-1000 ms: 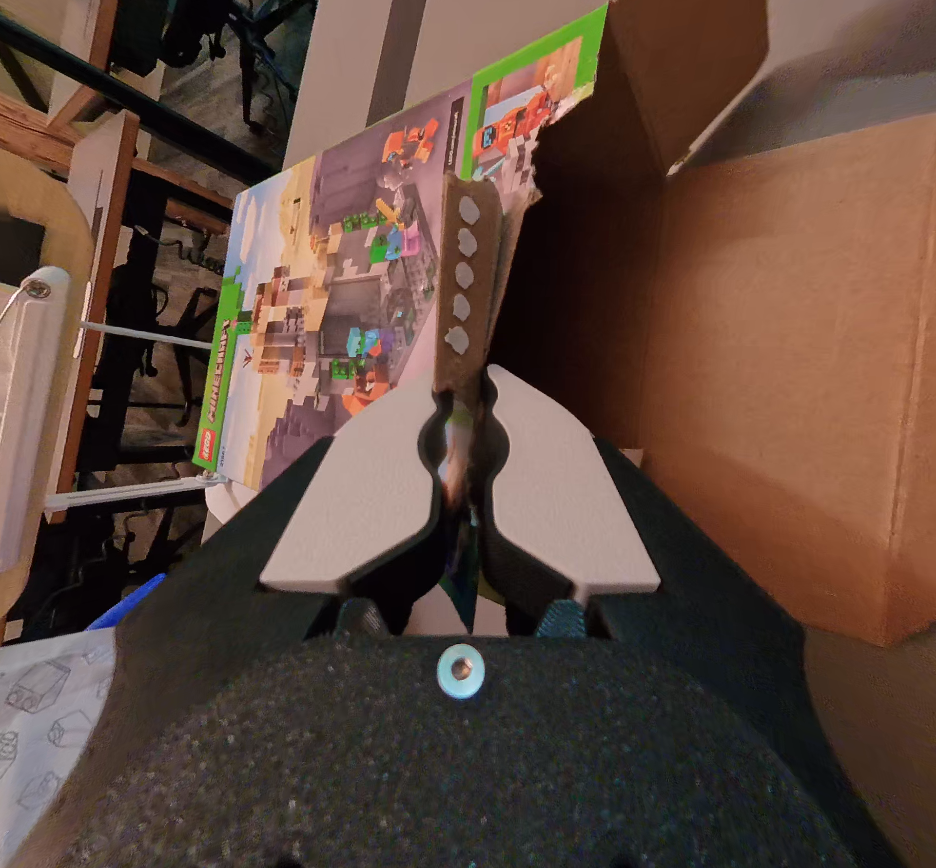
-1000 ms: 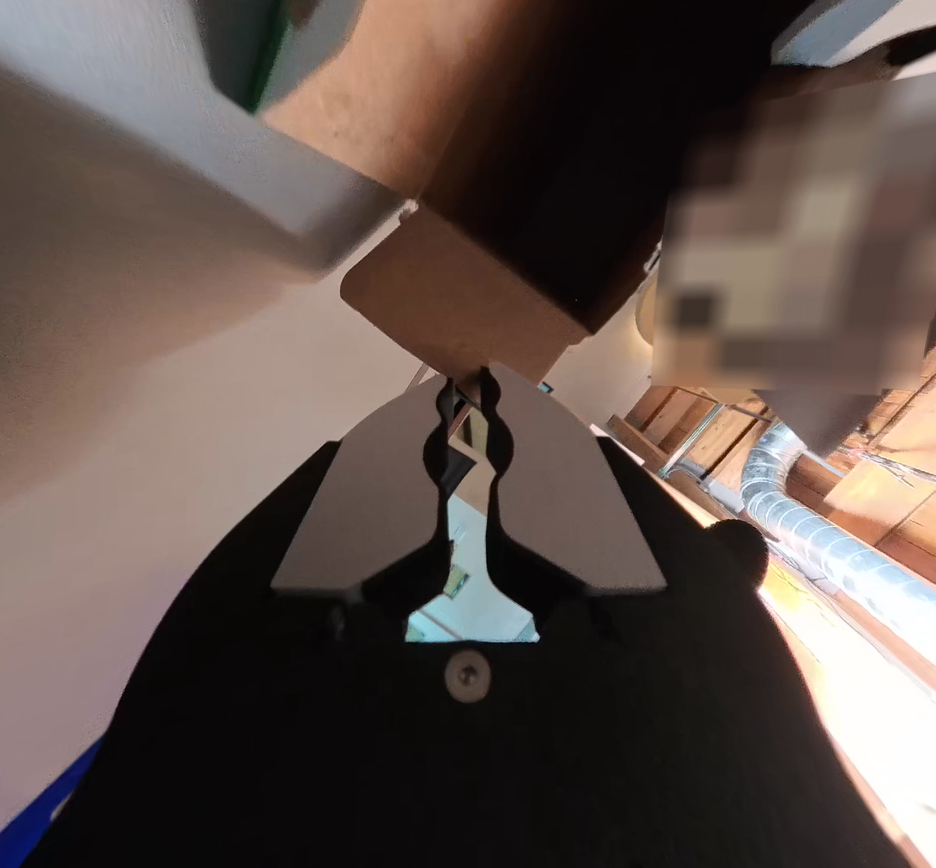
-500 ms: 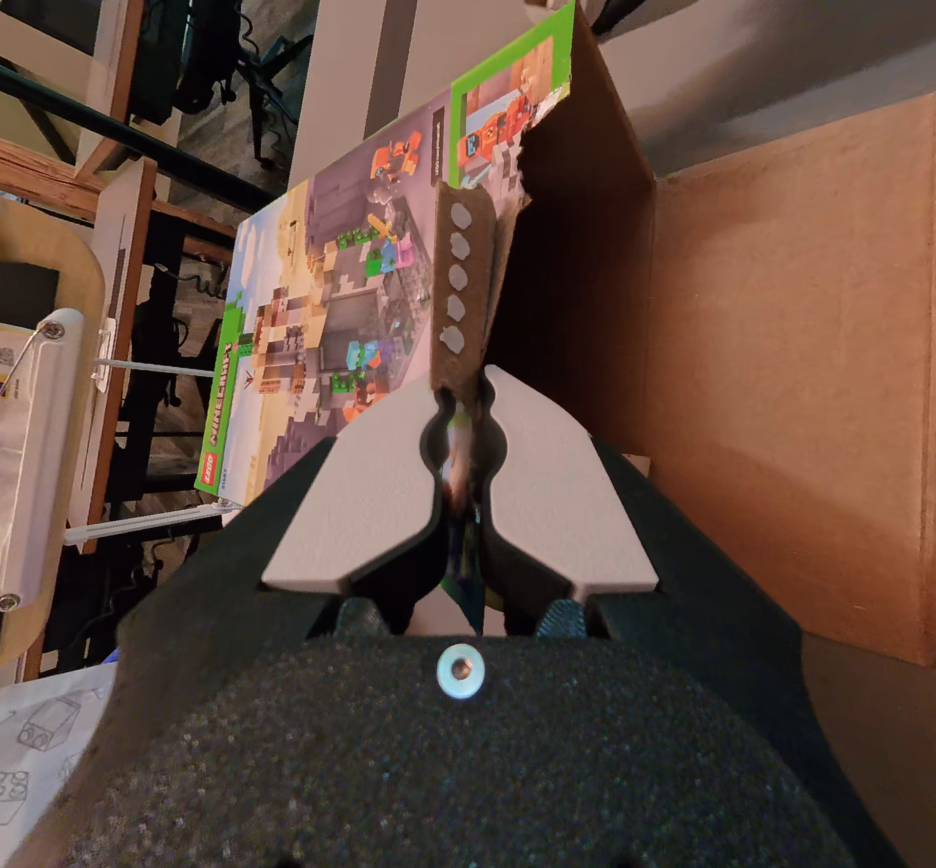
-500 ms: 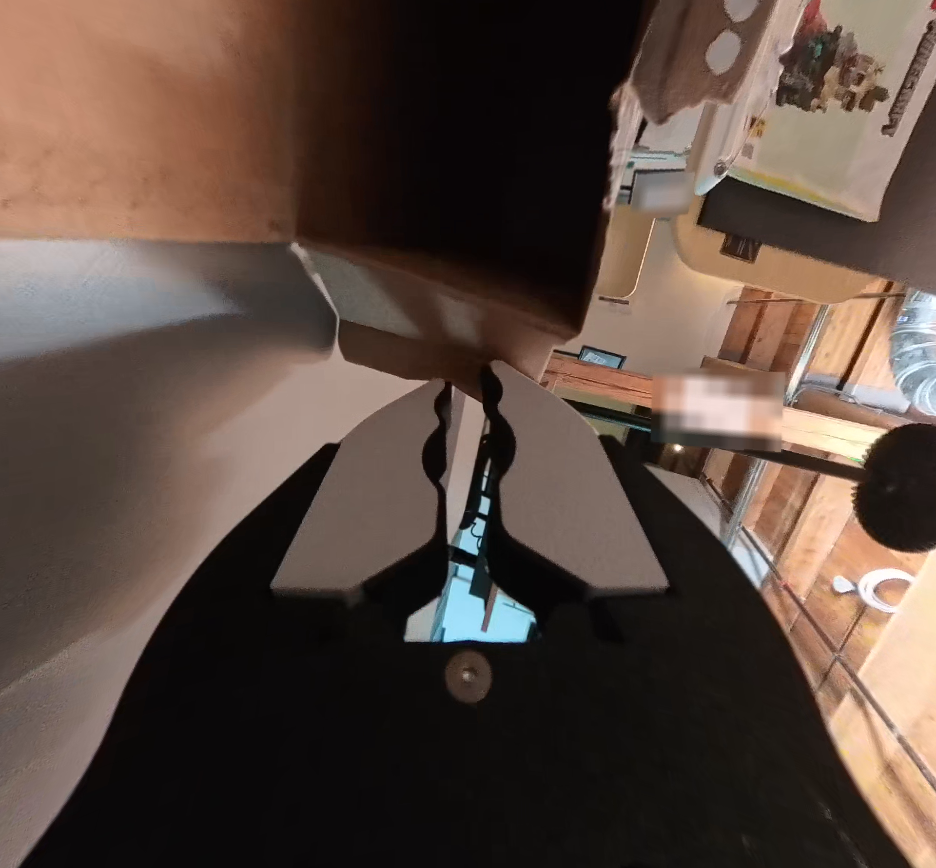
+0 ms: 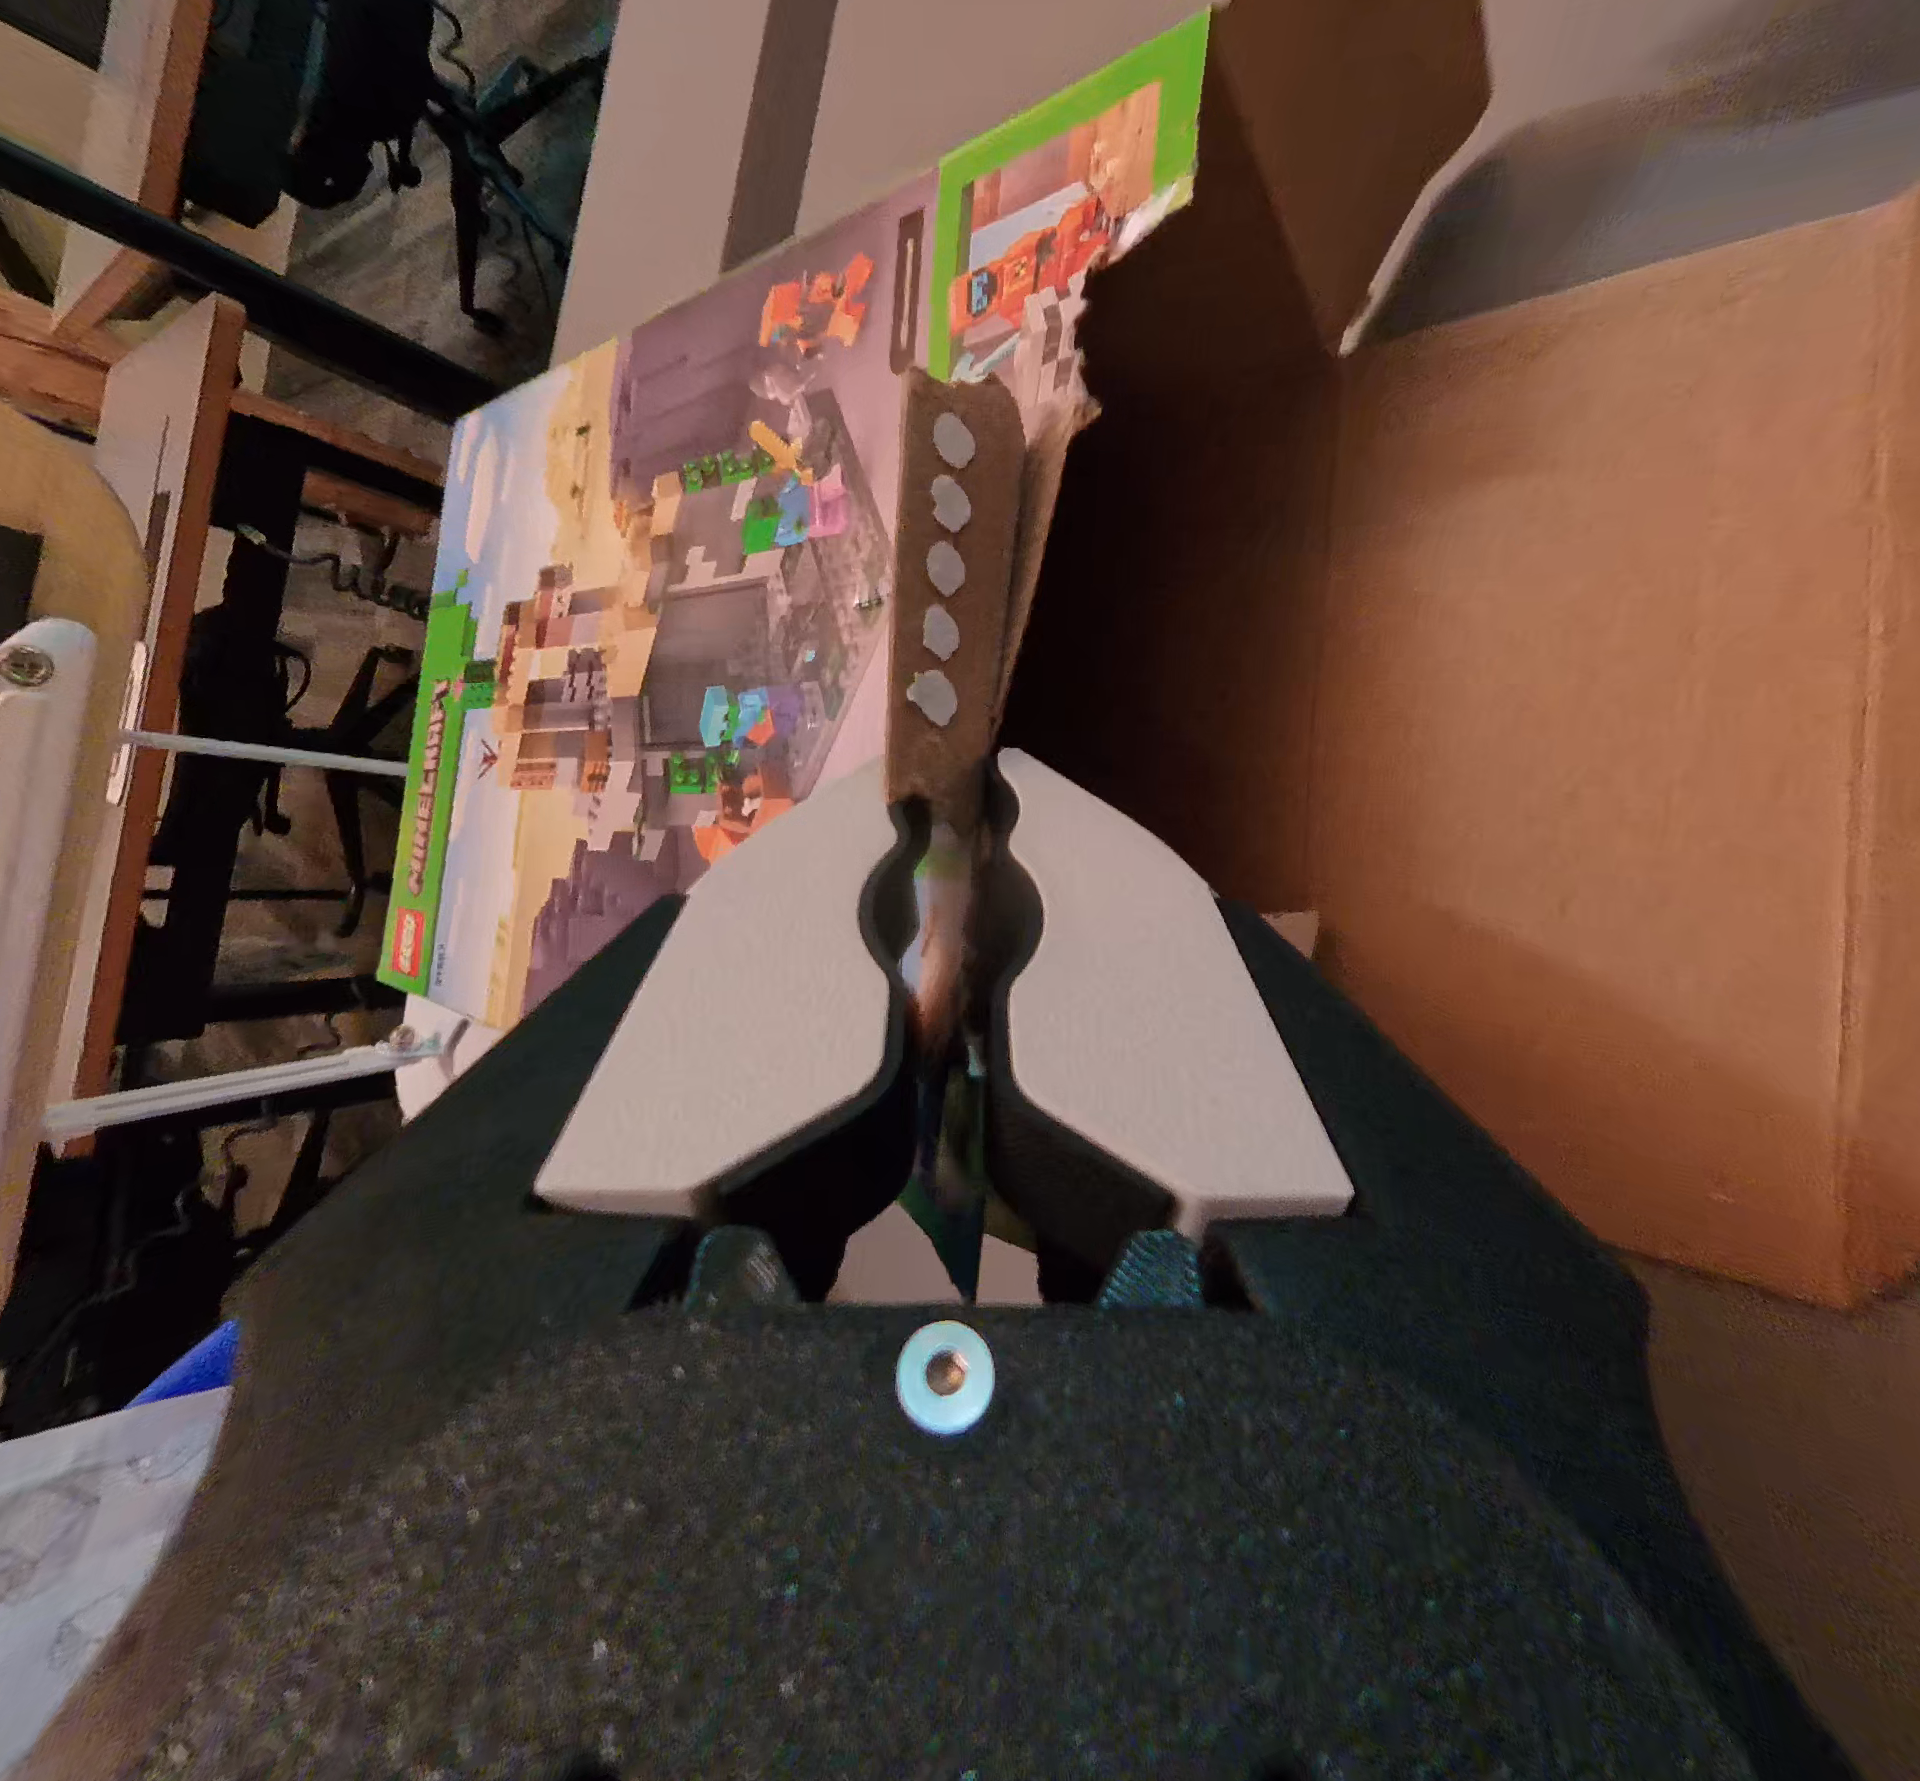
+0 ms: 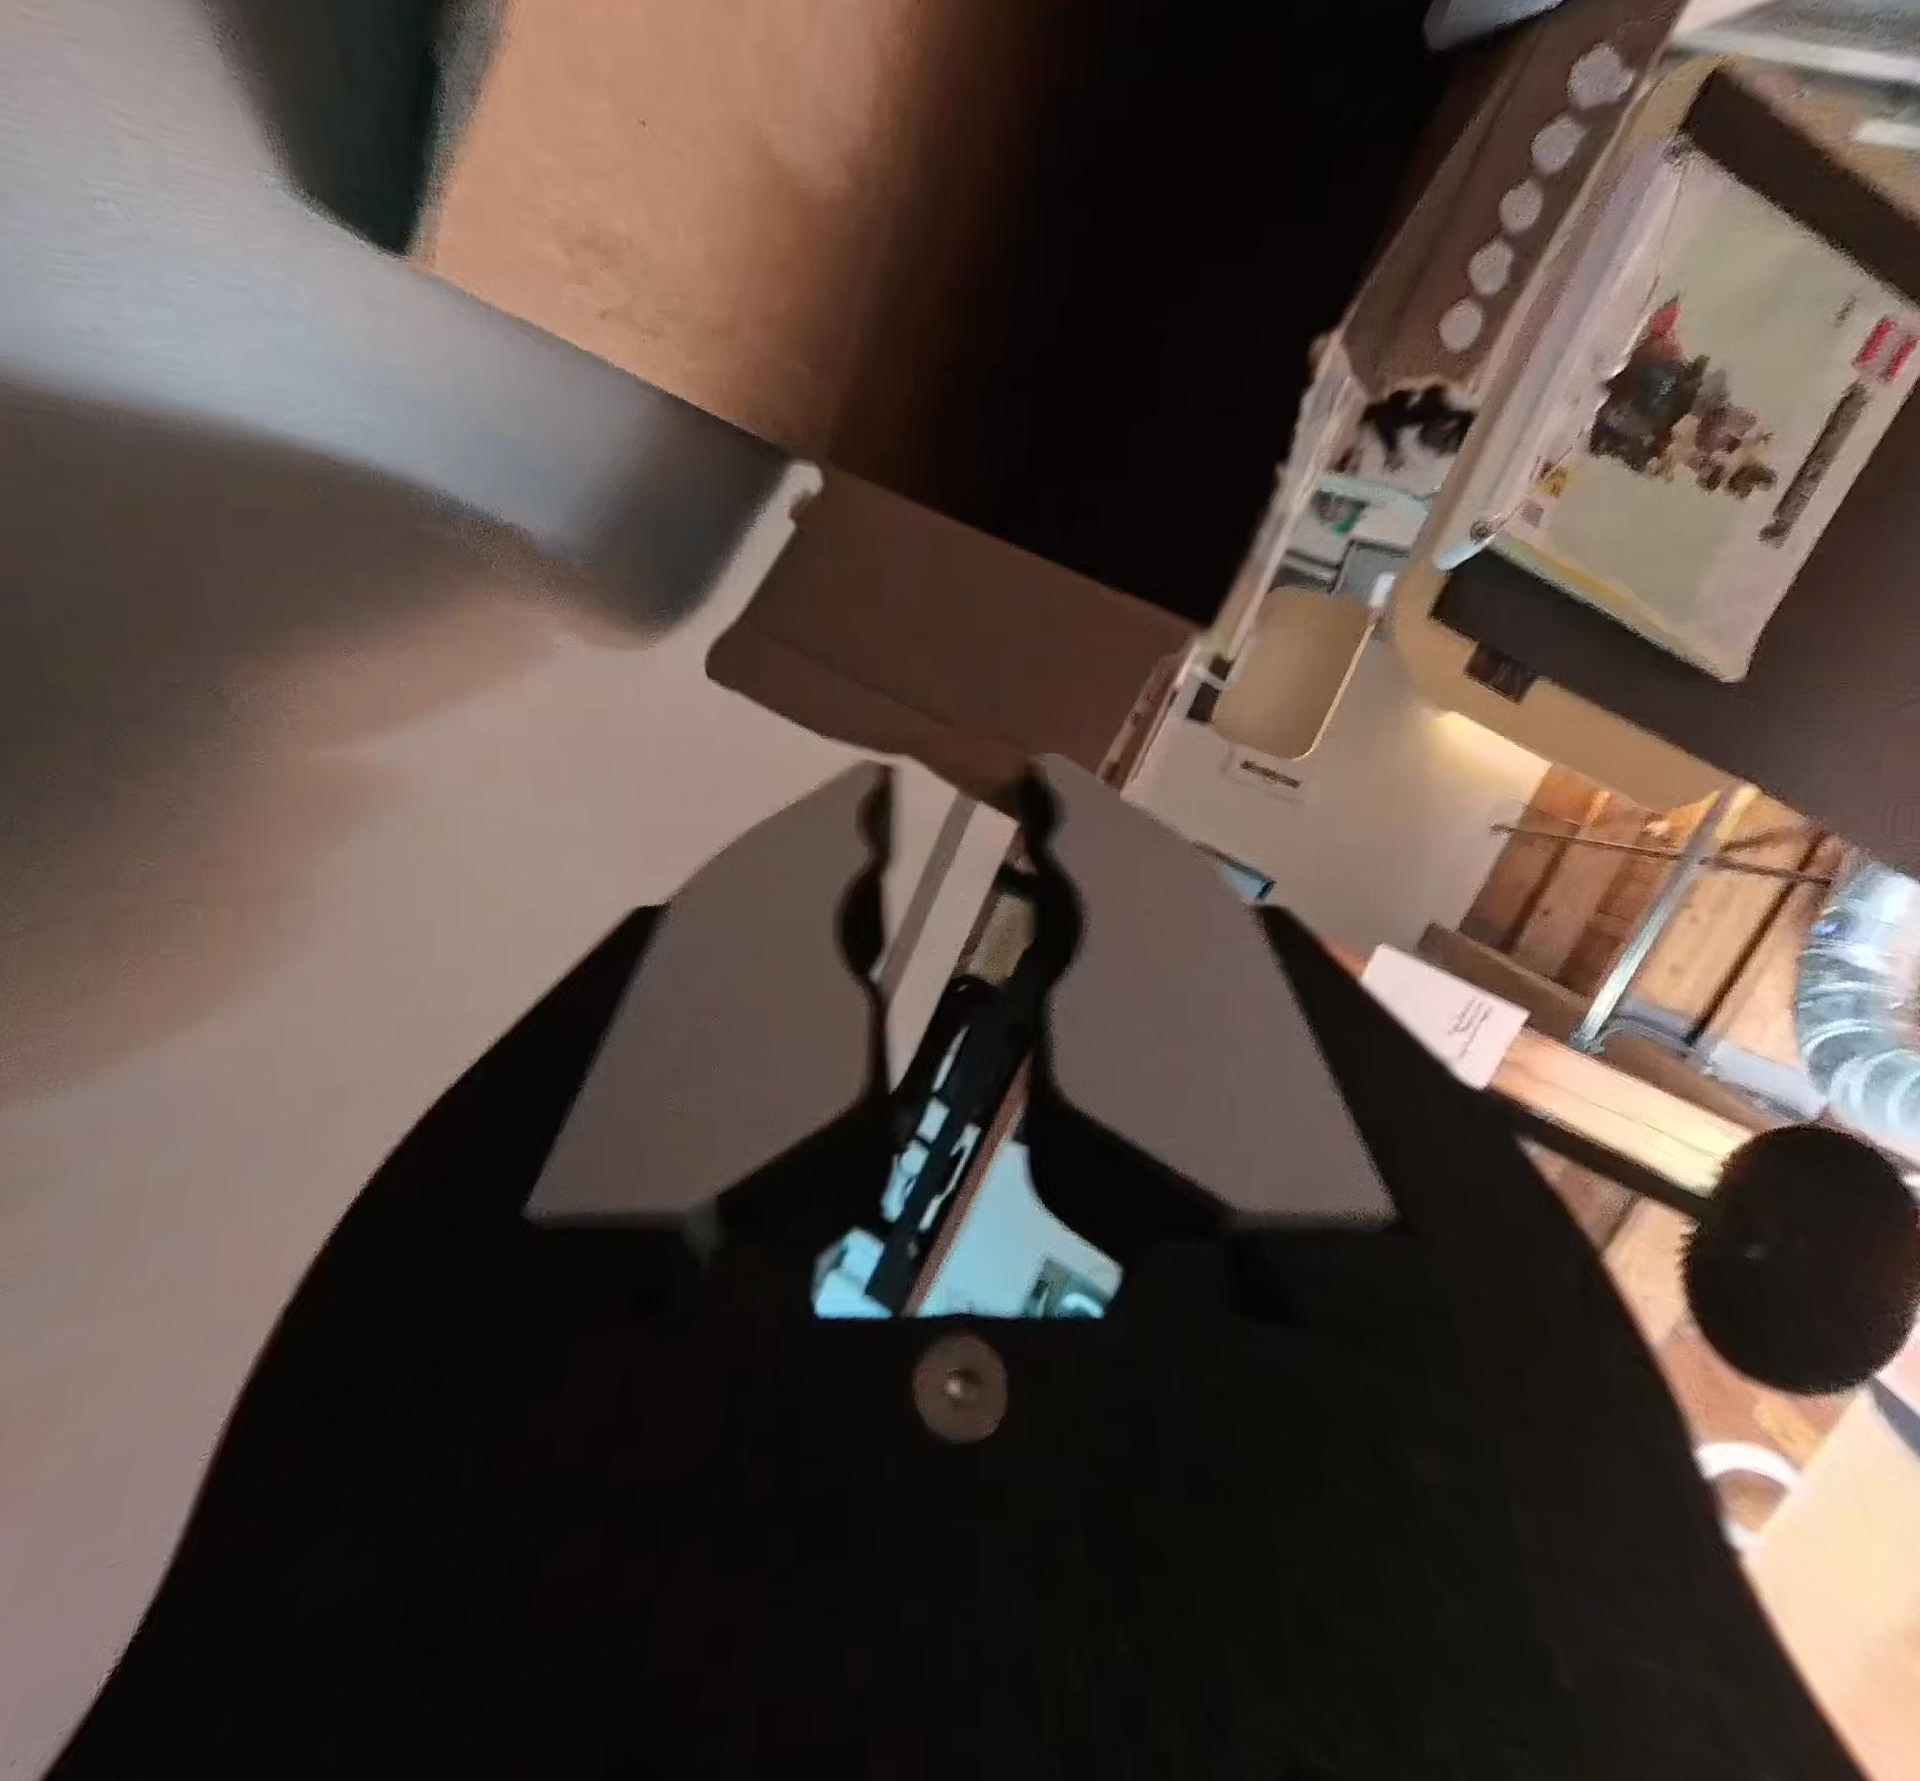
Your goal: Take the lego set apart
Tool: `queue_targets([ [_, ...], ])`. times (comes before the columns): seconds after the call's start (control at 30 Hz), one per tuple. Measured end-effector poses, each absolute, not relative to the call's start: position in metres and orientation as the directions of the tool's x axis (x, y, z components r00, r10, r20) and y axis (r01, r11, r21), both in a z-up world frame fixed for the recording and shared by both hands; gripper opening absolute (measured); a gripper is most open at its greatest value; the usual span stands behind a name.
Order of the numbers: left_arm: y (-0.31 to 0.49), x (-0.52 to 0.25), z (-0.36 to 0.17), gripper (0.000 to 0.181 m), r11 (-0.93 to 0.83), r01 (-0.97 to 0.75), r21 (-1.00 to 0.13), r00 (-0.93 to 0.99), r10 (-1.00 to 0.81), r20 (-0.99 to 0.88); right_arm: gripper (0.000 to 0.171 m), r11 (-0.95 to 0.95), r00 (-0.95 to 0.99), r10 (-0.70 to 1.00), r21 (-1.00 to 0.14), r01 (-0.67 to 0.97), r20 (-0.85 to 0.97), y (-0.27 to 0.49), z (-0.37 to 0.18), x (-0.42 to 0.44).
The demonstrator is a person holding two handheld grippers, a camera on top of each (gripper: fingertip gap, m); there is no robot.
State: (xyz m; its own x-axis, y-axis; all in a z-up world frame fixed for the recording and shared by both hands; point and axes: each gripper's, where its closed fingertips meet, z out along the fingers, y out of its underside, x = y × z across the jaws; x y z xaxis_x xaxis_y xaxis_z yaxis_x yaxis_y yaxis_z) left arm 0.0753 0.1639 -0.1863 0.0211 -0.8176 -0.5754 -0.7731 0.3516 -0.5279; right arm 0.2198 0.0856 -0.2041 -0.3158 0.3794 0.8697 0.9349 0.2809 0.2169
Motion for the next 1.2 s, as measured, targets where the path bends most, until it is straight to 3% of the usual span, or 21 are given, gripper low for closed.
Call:
queue_targets([
  [0.07,0.165,0.076,-0.187,0.009,0.348,-0.780,-0.520,0.023,-0.815,-0.579,0.040,0.207,-0.222,0.427,0.144,0.968,0.876,0.075,-0.197,0.232],
  [0.2,0.164,0.080,-0.185,0.010,0.327,-0.778,-0.537,0.032,-0.833,-0.552,0.023,0.084,0.230,0.509,-0.314,0.946,0.829,0.049,-0.168,0.211],
  [0.3,0.161,0.089,-0.185,0.011,0.300,-0.783,-0.544,0.041,-0.849,-0.527,0.028,-0.017,0.496,0.601,-0.611,0.792,0.626,0.037,-0.162,0.151],
  [0.43,0.145,0.111,-0.182,0.015,0.247,-0.779,-0.576,0.055,-0.889,-0.455,0.060,-0.219,0.658,0.671,-0.757,0.616,0.341,0.054,-0.192,0.090],
  [0.53,0.139,0.121,-0.180,0.017,0.264,-0.773,-0.578,0.054,-0.879,-0.474,0.067,-0.280,0.735,0.617,-0.794,0.540,0.282,0.087,-0.207,0.083],
  [0.7,0.137,0.124,-0.181,0.015,0.232,-0.773,-0.590,0.063,-0.898,-0.436,0.015,-0.214,0.686,0.680,-0.825,0.523,0.258,0.094,-0.213,0.068],
  [0.77,0.137,0.126,-0.178,0.014,0.210,-0.772,-0.599,0.072,-0.909,-0.411,0.005,-0.150,0.646,0.693,-0.813,0.563,0.320,0.081,-0.209,0.059],
  [0.93,0.133,0.130,-0.180,0.013,0.214,-0.792,-0.572,0.065,-0.902,-0.426,0.019,0.001,0.503,0.570,-0.613,0.790,0.650,0.071,-0.211,0.039],
  [1.07,0.136,0.121,-0.180,0.014,0.200,-0.788,-0.582,0.090,-0.898,-0.430,0.022,0.035,0.443,0.480,-0.521,0.853,0.757,0.081,-0.209,0.029],
  [1.13,0.138,0.113,-0.174,0.015,0.210,-0.770,-0.603,0.108,-0.887,-0.448,0.028,0.062,0.436,0.486,-0.527,0.847,0.757,0.081,-0.201,0.026],
  [1.2,0.144,0.101,-0.165,0.022,0.226,-0.741,-0.633,0.158,-0.857,-0.490,0.035,0.074,0.475,0.544,-0.604,0.794,0.691,0.071,-0.189,0.027],
])
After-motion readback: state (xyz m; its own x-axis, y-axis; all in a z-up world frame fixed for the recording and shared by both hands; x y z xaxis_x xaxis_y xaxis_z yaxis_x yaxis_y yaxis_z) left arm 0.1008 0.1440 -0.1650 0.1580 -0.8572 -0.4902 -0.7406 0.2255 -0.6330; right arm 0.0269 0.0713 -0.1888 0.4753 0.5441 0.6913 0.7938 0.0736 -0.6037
